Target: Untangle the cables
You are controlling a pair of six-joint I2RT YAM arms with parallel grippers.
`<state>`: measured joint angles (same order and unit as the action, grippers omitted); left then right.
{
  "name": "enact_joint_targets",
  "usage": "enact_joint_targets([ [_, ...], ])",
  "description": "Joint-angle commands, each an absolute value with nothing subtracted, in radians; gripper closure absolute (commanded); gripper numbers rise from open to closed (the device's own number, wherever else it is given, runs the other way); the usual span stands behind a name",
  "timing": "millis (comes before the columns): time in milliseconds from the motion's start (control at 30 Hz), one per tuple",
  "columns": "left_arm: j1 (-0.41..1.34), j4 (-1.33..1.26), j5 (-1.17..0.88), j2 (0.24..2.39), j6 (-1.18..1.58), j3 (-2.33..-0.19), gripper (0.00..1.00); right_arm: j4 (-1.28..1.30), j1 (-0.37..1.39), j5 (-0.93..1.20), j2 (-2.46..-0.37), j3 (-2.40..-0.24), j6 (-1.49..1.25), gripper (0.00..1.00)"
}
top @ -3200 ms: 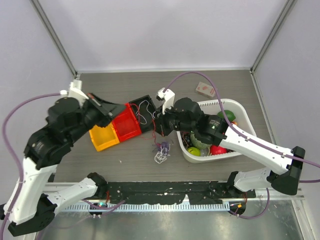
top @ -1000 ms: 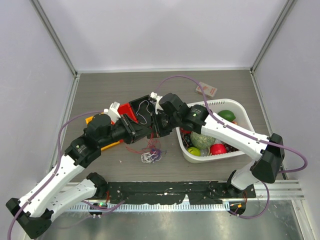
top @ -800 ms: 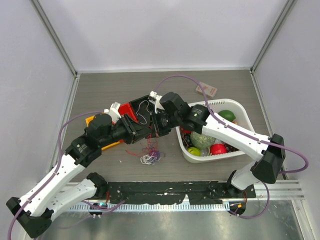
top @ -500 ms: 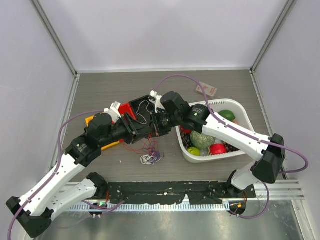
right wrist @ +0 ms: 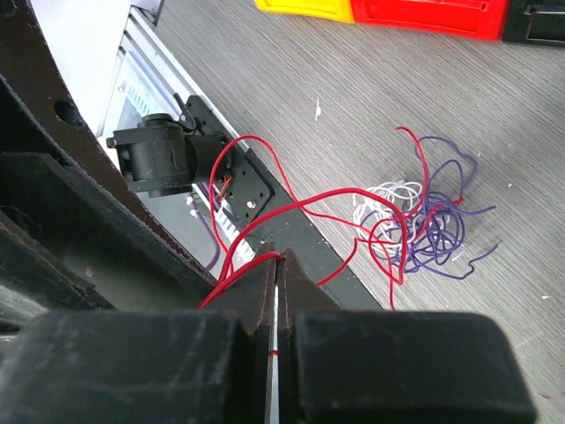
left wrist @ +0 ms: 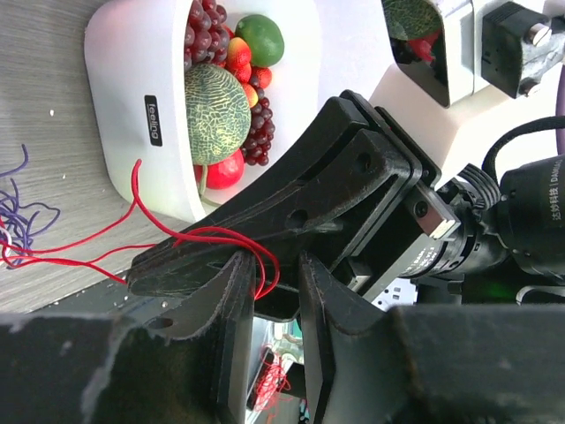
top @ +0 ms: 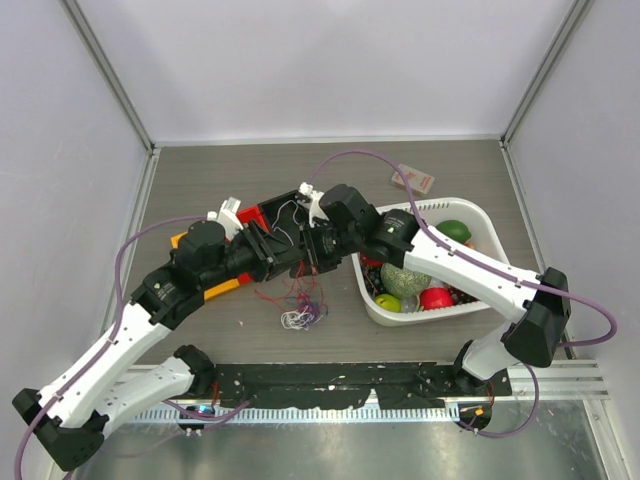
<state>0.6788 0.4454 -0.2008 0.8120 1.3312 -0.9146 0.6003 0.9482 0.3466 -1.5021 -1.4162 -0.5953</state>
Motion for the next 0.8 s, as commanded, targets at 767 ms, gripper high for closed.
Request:
enact_joint_targets([
  [767, 0.680, 0.581, -0.143, 0.839, 1.335, -1.189, 1.00, 0.351, 0.986, 0.158, -1.306, -1.076, -0.443, 0.62],
])
